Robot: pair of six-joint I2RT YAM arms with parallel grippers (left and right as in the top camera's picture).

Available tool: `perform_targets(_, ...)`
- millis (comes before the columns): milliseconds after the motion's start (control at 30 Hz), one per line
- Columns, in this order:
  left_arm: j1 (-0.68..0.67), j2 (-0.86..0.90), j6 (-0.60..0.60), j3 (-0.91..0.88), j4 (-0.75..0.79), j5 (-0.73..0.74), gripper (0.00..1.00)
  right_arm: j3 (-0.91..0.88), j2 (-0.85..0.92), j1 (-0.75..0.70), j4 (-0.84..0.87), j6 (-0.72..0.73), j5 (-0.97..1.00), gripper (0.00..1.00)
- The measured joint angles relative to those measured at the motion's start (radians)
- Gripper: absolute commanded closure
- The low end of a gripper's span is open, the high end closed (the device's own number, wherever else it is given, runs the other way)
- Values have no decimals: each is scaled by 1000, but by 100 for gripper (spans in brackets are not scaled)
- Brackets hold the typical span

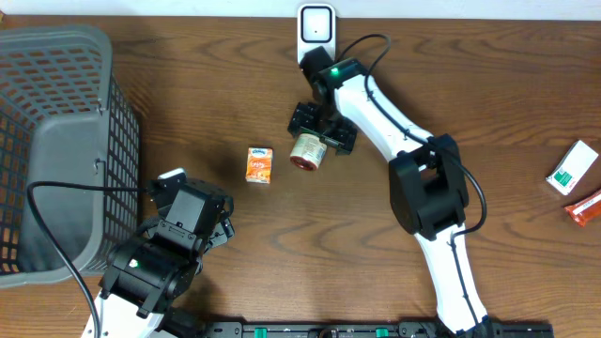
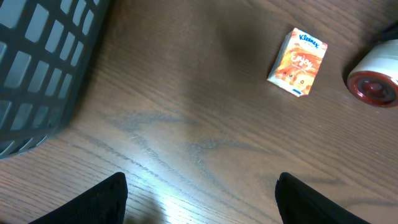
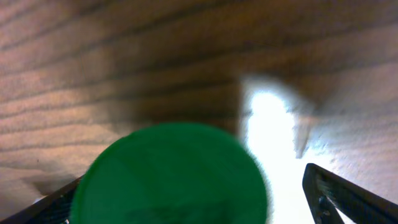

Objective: Scan the item barcode

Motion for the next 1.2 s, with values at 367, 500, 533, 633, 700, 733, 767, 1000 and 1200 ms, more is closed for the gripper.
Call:
perform_targets(367,0,0,0,0,0,0,23,0,6,-13,25,-98,-42,1)
perform_targets(500,0,0,0,0,0,0,23,0,8,-6,-3,-98,-49,1)
perform_targets(533,0,0,0,0,0,0,23,0,8,-5,-10,-92,-51,1)
perform_targets(633,0,0,0,0,0,0,23,0,8,-3,-18,-58,-50,1)
perform_targets(700,0,0,0,0,0,0,23,0,8,-1,-24,-19,-47,1)
perform_targets(733,0,0,0,0,0,0,23,0,8,1,-26,6,-46,1)
perform_targets(767,0,0,0,0,0,0,23,0,8,2,-28,30,-45,1)
perform_targets(1000,0,0,0,0,0,0,23,0,8,20,-31,191,-36,1)
perform_targets(1200,0,0,0,0,0,0,23,0,8,69,-3,272,34,14)
